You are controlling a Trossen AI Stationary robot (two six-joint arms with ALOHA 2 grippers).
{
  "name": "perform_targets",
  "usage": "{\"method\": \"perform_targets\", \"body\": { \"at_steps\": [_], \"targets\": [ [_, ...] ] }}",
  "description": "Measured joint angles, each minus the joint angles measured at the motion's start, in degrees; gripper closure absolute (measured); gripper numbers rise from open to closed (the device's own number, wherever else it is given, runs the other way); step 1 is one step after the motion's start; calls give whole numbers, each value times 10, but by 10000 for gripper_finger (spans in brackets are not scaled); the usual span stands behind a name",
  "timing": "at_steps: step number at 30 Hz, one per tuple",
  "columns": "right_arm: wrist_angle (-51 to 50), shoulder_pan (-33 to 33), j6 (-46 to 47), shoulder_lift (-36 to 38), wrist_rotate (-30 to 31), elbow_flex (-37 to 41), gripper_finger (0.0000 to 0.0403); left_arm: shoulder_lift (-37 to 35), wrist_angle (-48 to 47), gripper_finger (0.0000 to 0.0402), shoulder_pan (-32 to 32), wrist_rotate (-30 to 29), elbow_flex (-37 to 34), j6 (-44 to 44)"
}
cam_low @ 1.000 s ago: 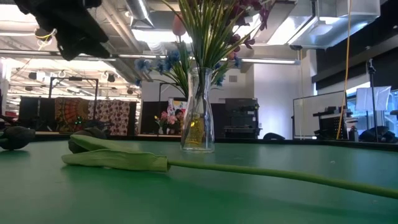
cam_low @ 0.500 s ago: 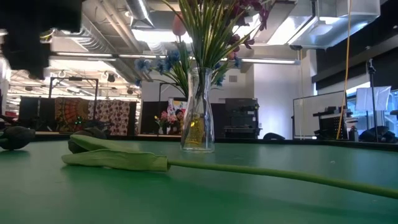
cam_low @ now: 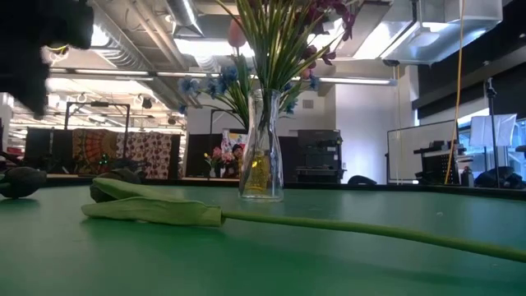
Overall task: Sort flowers into vase by color
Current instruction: Put the right black flower into the transparent vase
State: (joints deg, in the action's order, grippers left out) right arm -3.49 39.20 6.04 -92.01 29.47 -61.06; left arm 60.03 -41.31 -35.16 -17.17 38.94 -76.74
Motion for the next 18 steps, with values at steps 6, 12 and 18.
{"method": "perform_targets", "body": {
  "at_steps": [6, 12, 18],
  "targets": [
    [9, -28, 62, -58, -47, 0, 205, 0, 125, 231, 2, -86, 0, 121],
    [22, -48, 115, -120, -87, 0, 205, 0, 197, 231, 2, -134, 0, 213],
    [66, -48, 134, -164, -114, 0, 205, 0, 200, 231, 3, -161, 0, 224]
  ]
}}
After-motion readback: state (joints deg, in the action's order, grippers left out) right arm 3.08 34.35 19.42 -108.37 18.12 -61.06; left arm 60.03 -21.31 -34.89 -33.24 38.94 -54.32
